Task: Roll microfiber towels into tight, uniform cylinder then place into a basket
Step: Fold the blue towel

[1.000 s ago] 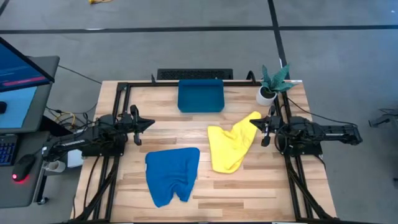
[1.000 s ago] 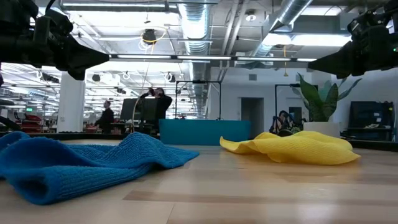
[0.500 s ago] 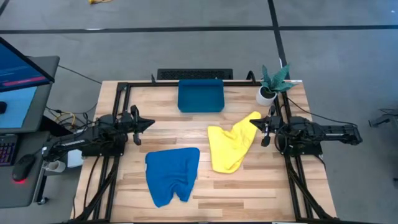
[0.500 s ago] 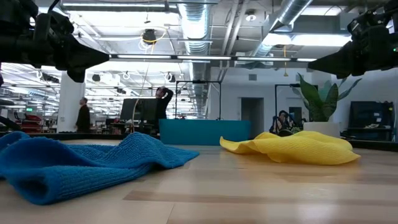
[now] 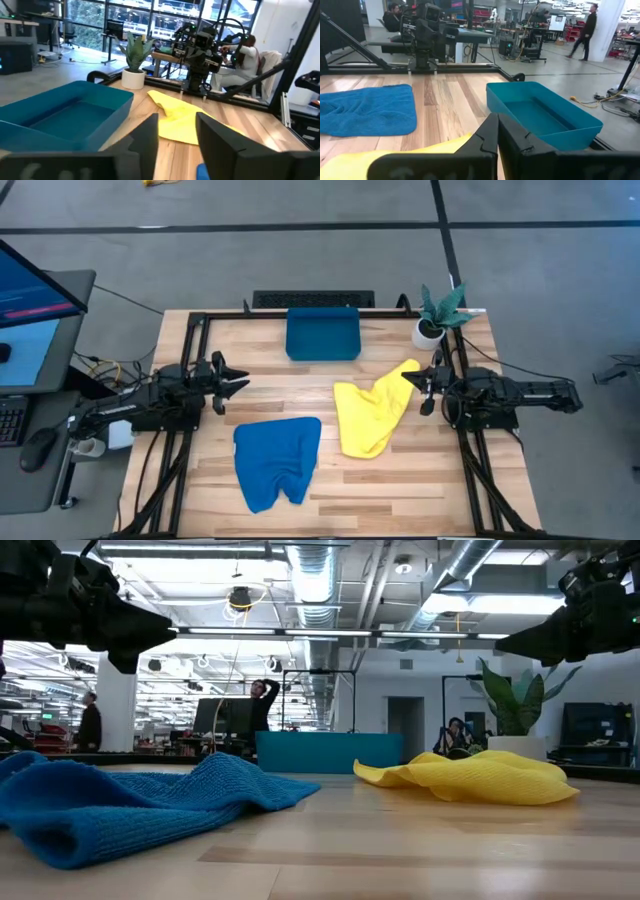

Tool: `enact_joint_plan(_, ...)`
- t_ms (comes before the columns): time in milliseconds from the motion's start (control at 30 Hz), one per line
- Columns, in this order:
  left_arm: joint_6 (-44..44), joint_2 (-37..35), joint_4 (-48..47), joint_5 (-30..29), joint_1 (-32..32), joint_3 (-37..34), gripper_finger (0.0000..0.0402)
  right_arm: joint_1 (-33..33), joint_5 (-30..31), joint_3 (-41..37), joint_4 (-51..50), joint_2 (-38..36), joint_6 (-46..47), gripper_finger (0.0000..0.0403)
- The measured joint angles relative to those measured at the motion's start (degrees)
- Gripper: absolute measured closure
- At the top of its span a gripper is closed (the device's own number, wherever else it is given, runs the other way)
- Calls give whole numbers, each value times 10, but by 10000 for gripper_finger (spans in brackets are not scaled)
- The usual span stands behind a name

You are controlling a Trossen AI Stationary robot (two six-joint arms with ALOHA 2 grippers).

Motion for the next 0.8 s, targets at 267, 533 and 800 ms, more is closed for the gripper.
enact_joint_plan(267, -8, 0, 0, -23, 0, 0, 233, 0, 0, 0, 0, 0, 0, 374)
enact_joint_plan(533, -15, 1, 28, -3, 0, 11, 233, 0, 0, 0, 0, 0, 0, 375)
enact_joint_plan(800, -22, 24, 108, 5, -22, 14, 233, 0, 0, 0, 0, 0, 0, 375)
